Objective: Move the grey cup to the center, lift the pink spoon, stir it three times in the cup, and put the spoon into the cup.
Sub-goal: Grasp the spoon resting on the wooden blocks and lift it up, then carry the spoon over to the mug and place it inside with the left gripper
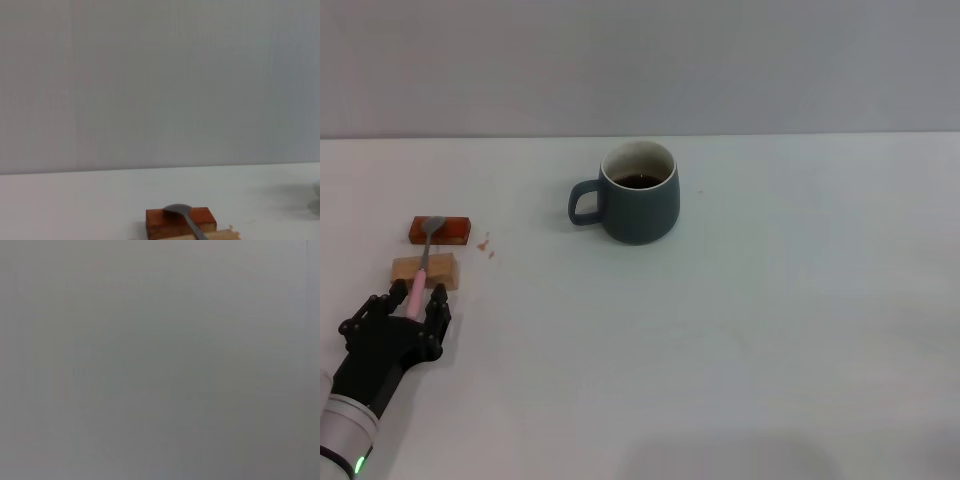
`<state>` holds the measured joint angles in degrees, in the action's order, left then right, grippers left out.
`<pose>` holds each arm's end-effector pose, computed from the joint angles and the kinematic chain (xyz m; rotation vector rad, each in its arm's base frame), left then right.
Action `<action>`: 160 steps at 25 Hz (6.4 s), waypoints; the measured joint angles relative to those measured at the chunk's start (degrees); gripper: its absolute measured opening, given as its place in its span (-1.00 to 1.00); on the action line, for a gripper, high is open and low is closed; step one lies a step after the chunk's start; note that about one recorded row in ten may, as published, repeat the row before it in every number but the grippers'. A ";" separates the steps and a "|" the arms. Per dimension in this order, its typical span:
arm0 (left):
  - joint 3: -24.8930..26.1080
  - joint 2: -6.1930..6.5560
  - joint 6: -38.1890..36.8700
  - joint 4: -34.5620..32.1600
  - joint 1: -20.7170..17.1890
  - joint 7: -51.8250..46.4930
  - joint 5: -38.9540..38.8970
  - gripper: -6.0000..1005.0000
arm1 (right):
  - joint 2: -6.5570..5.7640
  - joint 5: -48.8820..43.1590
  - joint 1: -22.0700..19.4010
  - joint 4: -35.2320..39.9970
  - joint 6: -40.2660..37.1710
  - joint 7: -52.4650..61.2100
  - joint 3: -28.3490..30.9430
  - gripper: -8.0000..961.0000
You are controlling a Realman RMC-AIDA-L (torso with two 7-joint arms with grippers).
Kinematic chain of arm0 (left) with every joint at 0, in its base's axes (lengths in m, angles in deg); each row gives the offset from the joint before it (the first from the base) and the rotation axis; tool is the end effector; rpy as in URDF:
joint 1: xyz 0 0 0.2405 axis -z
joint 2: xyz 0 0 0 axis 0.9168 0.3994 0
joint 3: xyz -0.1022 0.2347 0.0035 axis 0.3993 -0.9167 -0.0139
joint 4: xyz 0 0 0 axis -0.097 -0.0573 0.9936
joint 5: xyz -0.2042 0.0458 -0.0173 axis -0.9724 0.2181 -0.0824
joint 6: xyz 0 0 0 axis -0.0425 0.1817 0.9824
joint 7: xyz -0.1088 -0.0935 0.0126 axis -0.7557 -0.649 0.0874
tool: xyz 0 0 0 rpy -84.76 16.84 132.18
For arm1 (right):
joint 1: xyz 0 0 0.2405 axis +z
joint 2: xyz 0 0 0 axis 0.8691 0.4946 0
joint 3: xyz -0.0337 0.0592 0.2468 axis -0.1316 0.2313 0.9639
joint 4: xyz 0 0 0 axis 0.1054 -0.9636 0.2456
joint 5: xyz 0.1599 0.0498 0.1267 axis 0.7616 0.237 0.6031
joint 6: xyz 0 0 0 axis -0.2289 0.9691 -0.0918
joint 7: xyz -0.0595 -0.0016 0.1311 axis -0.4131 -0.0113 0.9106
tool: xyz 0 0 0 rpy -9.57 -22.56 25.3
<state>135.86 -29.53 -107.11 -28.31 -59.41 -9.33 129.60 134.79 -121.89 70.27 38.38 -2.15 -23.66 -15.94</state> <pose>-0.3583 0.2556 -0.0584 -1.7027 -0.7300 -0.5047 0.3800 0.2494 0.0348 -1.0982 0.4667 0.4413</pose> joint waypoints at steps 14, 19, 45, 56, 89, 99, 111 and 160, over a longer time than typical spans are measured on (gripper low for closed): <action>0.01 0.00 0.44 -0.15 -0.02 0.04 0.00 -0.07 | -0.04 0.00 -0.11 -0.04 -0.06 0.00 0.00 -0.99; 0.10 0.02 0.20 0.05 -0.03 0.06 0.01 -0.07 | -0.06 0.00 -0.14 -0.04 -0.09 0.00 0.00 -0.98; -0.04 0.09 0.80 -0.44 0.59 -0.07 -0.70 -0.28 | -0.12 0.00 -0.16 -0.13 -0.09 0.00 0.00 -0.98; 0.07 0.09 0.39 -1.42 0.86 0.10 -1.59 -0.57 | -0.08 0.00 -0.17 -0.13 -0.09 0.00 -0.04 -0.98; 12.66 11.69 50.62 59.42 -8.42 4.67 20.86 -0.65 | -0.17 -0.13 -2.15 -2.97 -0.19 -0.37 -0.17 -0.99; 18.70 8.64 85.43 79.34 -2.02 27.04 16.57 -0.66 | -0.09 0.10 -2.82 -3.20 -0.18 -0.12 -0.17 -0.99; 32.71 1.08 107.95 81.29 7.27 53.16 4.52 -0.66 | -0.04 0.27 -3.63 -4.41 -0.32 -0.03 -0.17 -0.99; 38.82 0.56 109.97 43.57 33.45 63.74 7.78 -0.65 | -0.18 -0.10 -7.29 -7.31 -2.38 -0.05 -0.17 -0.99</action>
<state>174.68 -28.97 2.87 15.26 -25.95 54.42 137.38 134.61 -121.98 62.98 31.07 -4.54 -23.72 -16.11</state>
